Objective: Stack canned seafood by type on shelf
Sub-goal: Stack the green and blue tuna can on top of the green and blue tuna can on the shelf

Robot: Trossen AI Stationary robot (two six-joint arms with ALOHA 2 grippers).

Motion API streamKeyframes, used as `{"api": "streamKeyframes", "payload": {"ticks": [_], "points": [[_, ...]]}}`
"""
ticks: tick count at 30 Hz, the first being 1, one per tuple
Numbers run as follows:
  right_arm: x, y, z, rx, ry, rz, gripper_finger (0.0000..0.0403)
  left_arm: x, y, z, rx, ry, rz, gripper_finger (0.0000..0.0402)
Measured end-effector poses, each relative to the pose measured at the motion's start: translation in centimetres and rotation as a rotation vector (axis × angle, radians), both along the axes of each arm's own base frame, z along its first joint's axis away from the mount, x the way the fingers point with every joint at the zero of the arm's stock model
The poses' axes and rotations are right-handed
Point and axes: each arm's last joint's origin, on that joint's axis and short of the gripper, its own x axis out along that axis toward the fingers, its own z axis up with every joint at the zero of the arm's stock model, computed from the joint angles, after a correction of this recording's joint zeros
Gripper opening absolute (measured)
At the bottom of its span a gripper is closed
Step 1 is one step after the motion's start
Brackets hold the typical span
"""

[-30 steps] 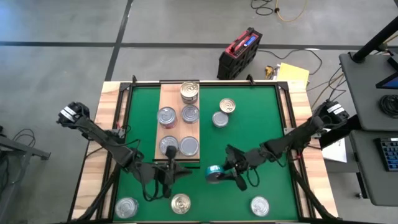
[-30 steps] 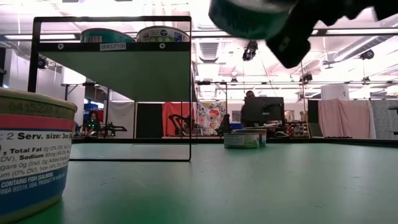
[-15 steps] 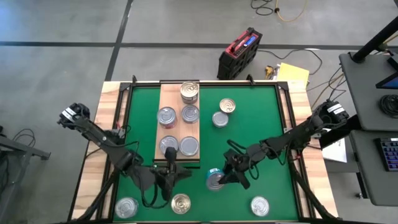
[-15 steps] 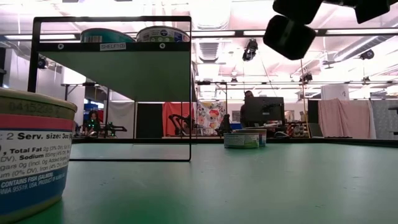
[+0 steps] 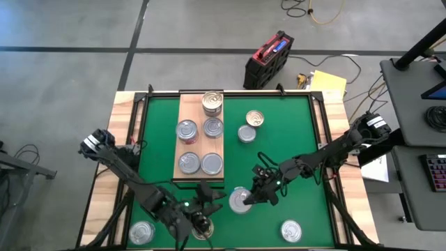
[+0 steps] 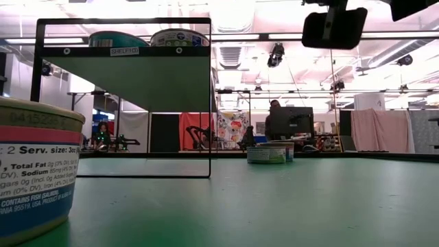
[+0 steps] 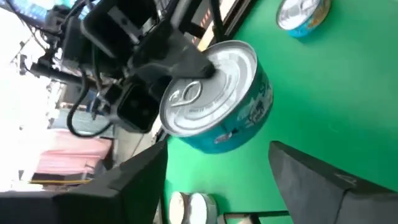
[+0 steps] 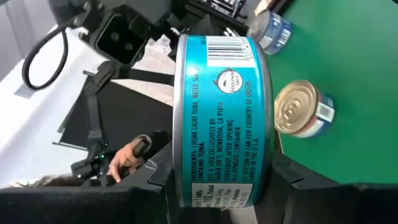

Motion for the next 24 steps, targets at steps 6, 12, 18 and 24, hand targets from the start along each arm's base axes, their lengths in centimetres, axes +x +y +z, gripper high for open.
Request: {"api": "streamKeyframes", "payload": {"ticks": [6, 12, 18, 24], "points": [[0.2, 0.1, -0.4, -0.005, 0.011, -0.015, 0.013, 0.8, -0.6, -1.3, 0.068, 0.023, 0.017, 0.0265], [1.0, 0.4, -1.0, 0.054, -0.051, -0.017, 0.013, 0.8, -0.6, -1.7, 0.091, 0.015, 0.038, 0.026], [1.8, 0.6, -2.1, 0.116, -0.082, 0.002, 0.013, 0.4, -1.2, -1.7, 0.122, 0.023, 0.008, 0.026], [2.5, 0.4, -2.6, 0.19, -0.143, -0.006, 0.013, 0.3, -1.4, -1.5, 0.192, 0.025, -0.009, 0.026]]}}
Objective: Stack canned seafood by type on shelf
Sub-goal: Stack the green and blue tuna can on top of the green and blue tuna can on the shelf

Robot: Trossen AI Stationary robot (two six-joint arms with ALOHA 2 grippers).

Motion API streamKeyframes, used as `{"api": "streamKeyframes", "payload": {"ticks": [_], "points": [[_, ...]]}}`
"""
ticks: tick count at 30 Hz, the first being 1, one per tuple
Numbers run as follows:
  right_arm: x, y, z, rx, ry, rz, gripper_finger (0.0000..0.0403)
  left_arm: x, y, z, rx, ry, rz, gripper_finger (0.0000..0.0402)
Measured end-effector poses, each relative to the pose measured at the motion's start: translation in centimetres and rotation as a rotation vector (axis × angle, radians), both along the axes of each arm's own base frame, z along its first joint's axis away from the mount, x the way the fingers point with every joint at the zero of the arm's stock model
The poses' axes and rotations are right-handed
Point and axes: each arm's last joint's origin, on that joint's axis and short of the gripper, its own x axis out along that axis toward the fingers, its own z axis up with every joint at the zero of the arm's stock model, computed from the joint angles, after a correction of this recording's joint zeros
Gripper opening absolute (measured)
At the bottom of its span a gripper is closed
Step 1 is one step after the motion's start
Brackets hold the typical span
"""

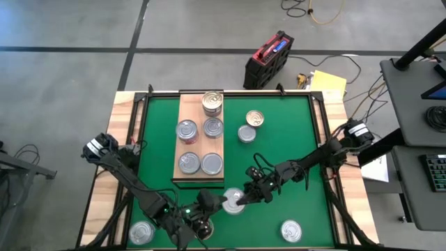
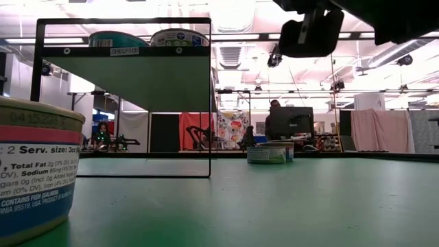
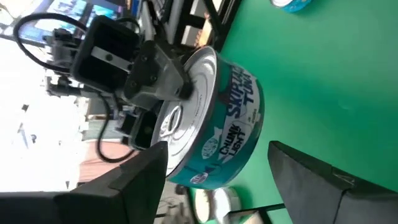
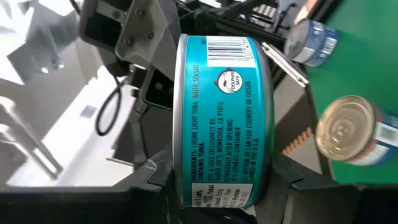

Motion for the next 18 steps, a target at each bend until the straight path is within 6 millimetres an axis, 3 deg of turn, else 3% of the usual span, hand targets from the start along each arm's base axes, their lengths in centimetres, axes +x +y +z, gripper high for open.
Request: {"api": "streamKeyframes", "payload": {"ticks": [13, 18], "points": [[0.9, -0.7, 0.0, 0.034, -0.025, -0.054, 0.013, 0.1, 0.0, 0.3, 0.163, 0.016, -0.033, 0.026], [1.3, -0.7, 0.6, 0.051, -0.034, -0.056, 0.013, 0.1, 0.0, 0.2, 0.2, 0.03, -0.043, 0.024]]}}
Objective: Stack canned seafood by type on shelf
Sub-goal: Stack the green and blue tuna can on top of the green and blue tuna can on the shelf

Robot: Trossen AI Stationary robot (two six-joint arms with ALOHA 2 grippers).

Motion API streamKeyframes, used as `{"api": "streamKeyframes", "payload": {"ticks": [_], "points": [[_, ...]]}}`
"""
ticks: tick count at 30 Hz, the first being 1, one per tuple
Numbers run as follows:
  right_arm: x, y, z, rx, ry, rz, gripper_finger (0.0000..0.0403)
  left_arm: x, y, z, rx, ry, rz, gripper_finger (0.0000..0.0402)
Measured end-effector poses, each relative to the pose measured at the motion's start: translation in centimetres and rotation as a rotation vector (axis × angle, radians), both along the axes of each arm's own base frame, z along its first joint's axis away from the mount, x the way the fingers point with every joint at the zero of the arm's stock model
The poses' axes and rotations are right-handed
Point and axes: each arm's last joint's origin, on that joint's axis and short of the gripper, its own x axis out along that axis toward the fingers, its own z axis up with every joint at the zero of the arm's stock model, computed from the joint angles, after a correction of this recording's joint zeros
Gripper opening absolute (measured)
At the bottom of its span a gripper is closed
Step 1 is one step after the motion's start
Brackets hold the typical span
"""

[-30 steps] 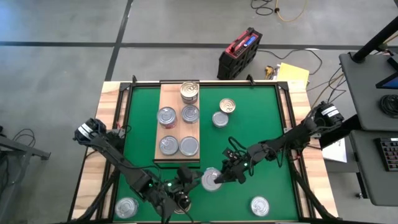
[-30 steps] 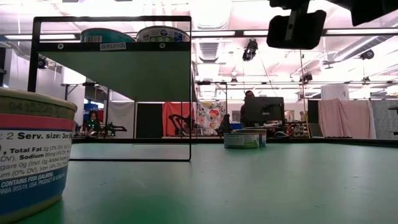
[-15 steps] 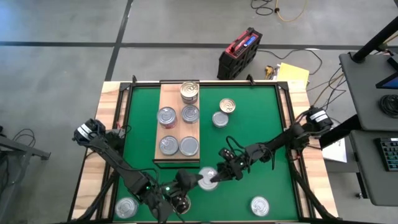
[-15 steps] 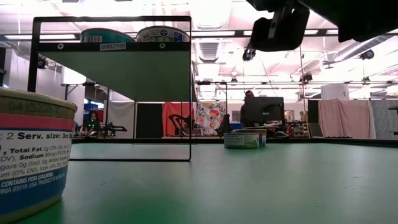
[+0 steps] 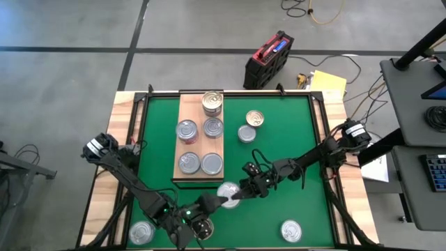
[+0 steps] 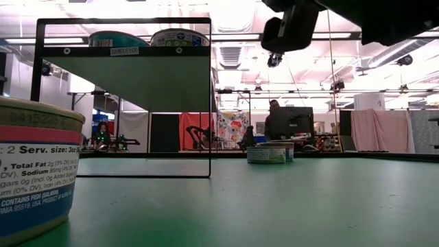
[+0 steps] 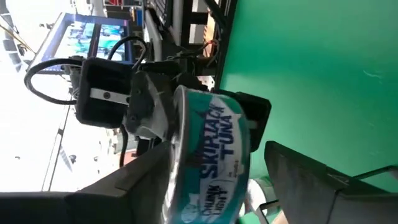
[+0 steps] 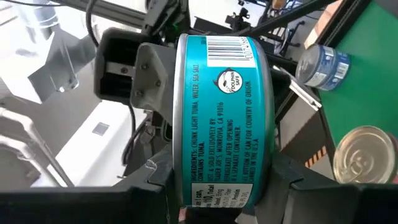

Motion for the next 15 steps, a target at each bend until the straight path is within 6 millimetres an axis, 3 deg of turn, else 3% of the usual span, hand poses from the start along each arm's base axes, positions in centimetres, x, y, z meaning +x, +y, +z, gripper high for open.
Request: {"api": "streamKeyframes", "payload": {"ticks": [10, 12, 15], "points": [[0.48, 0.19, -0.1, 0.018, 0.08, 0.014, 0.013, -0.12, 0.02, -0.29, 0.028, 0.016, -0.003, 0.0122], [0.48, 0.19, -0.14, 0.017, 0.083, 0.014, 0.0133, -0.14, 0.04, -0.36, 0.029, 0.017, -0.002, 0.012], [0.49, 0.18, -0.16, 0.001, 0.077, 0.004, 0.0167, -0.09, 0.05, -0.29, -0.026, -0.012, 0.023, 0.012]]}}
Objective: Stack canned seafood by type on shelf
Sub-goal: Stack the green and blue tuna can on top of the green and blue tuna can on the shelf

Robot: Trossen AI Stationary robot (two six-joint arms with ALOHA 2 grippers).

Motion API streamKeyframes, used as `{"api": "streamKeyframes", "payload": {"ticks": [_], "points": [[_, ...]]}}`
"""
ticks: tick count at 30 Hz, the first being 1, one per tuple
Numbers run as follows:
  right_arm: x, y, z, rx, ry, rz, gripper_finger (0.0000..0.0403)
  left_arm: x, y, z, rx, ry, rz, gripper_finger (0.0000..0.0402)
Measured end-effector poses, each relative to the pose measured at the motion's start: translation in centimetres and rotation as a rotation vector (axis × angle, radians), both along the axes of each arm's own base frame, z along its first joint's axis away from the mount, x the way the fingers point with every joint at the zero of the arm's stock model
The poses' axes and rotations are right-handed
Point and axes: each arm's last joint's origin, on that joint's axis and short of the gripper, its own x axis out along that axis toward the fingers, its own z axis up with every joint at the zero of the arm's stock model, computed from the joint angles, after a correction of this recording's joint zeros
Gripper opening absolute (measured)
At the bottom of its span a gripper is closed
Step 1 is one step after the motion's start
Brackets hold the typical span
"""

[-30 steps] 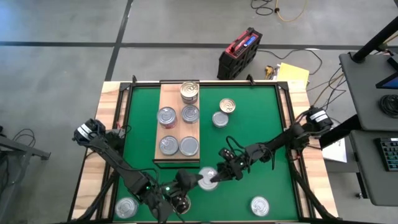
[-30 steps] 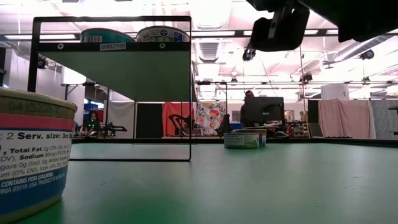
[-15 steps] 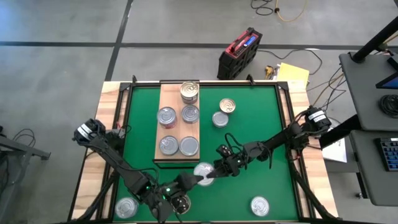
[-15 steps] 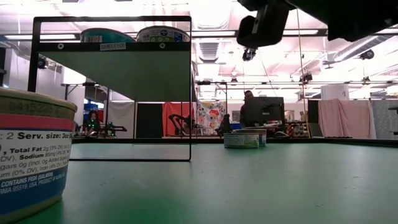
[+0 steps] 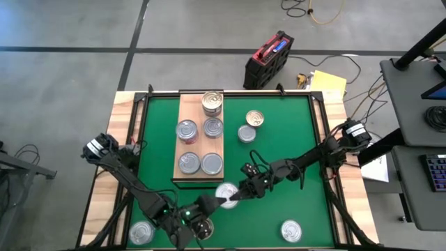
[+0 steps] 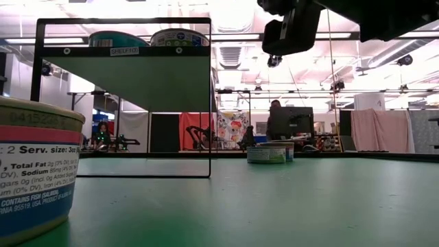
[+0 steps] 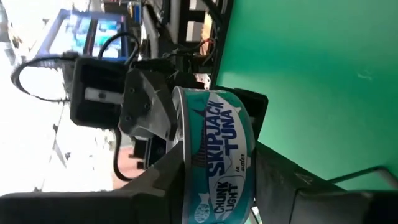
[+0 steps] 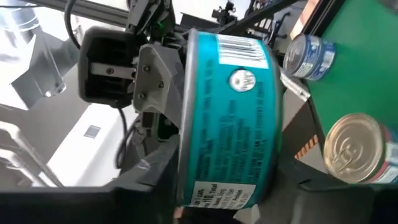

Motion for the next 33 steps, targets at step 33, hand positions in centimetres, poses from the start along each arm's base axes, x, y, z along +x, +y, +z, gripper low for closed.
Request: {"api": "streamKeyframes", "payload": {"ticks": [33], "points": [[-0.8, 0.6, 1.1, -0.221, -0.182, 0.175, 0.0292, -4.8, 1.0, 3.0, -0.325, -0.144, 0.156, 0.012]]}}
